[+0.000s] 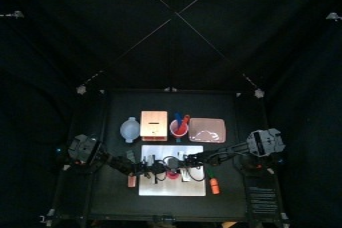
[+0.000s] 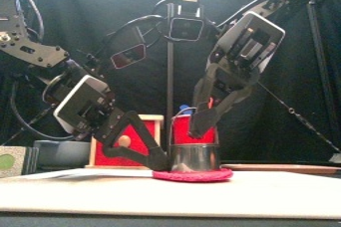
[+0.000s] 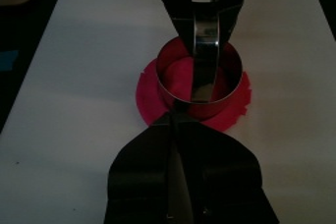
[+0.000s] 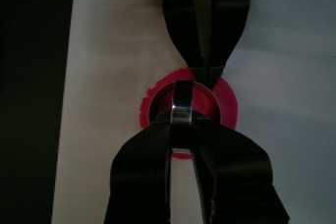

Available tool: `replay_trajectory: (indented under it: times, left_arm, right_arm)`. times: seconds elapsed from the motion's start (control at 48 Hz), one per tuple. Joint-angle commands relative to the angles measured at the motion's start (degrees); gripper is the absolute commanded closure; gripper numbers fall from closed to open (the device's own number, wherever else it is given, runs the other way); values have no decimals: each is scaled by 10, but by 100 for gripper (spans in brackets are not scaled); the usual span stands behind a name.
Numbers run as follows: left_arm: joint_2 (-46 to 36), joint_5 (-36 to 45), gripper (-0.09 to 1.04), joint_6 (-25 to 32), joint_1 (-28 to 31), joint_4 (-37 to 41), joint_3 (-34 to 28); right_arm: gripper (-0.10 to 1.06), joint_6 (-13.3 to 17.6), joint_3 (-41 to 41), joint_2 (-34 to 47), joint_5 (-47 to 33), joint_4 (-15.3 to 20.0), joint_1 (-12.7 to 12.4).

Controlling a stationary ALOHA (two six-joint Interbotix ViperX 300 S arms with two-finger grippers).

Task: Get the cutter from the drawer then cut the dough then place the extra dough in the bowl
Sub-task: Place the extra dough in the bowl

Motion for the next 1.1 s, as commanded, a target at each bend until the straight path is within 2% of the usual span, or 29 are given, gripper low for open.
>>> replay_trajectory:
  times: [0.021,0.271,0.396,0.583,0.854,1.104]
  left_arm:
    - [-4,10,45,1,-5,-2,3]
    - [-4,10,45,0,-5,-2,4]
    - [-4,10,45,1,-4,-2,5]
    - [-29,7,45,2,8,-12,25]
    - [-96,7,45,4,29,-11,64]
    - [-113,12,45,13,33,-6,64]
  right_arm:
    - [49,-2,-21,-50,4,-1,-2]
    - [49,-1,16,-122,5,-17,-16]
    - [49,-2,63,-154,10,-17,-27]
    - [49,-1,136,-188,23,-35,-30]
    - [49,-1,179,-184,19,-37,-29]
    - [44,1,175,-151,23,-41,-25]
